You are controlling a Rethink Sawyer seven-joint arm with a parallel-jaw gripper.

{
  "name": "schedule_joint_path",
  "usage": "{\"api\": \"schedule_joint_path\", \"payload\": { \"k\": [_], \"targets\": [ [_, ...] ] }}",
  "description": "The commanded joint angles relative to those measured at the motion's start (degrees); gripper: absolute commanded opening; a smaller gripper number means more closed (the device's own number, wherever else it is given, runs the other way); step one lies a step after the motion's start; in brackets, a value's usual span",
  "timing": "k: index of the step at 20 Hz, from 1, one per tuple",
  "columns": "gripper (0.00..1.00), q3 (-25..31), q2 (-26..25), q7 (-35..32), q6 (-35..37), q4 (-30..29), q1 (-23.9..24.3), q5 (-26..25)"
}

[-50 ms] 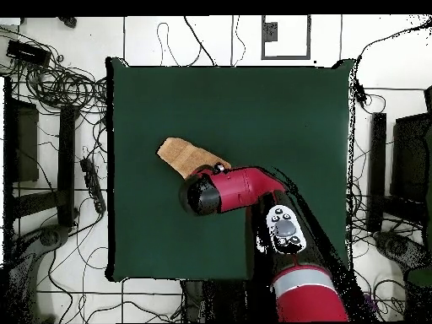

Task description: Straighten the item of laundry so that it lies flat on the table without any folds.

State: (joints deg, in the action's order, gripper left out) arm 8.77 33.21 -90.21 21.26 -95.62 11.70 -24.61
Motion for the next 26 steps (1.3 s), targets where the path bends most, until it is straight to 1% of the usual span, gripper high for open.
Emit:
{"api": "schedule_joint_path", "payload": {
  "k": [1,5,12,17,26],
  "targets": [
    [1.00,1.68,2.82,0.63,9.13,0.29,-1.82,-1.23],
    [1.00,2.03,1.62,-0.06,8.06,-0.06,-1.08,-1.81],
    [1.00,1.69,1.49,-0.01,6.62,-1.70,0.27,-2.77],
    [1.00,1.92,-1.22,-0.15,3.61,-1.12,1.44,-3.83],
    [1.00,2.84,-3.57,0.59,1.63,-0.67,4.21,-6.23]
  ]
}}
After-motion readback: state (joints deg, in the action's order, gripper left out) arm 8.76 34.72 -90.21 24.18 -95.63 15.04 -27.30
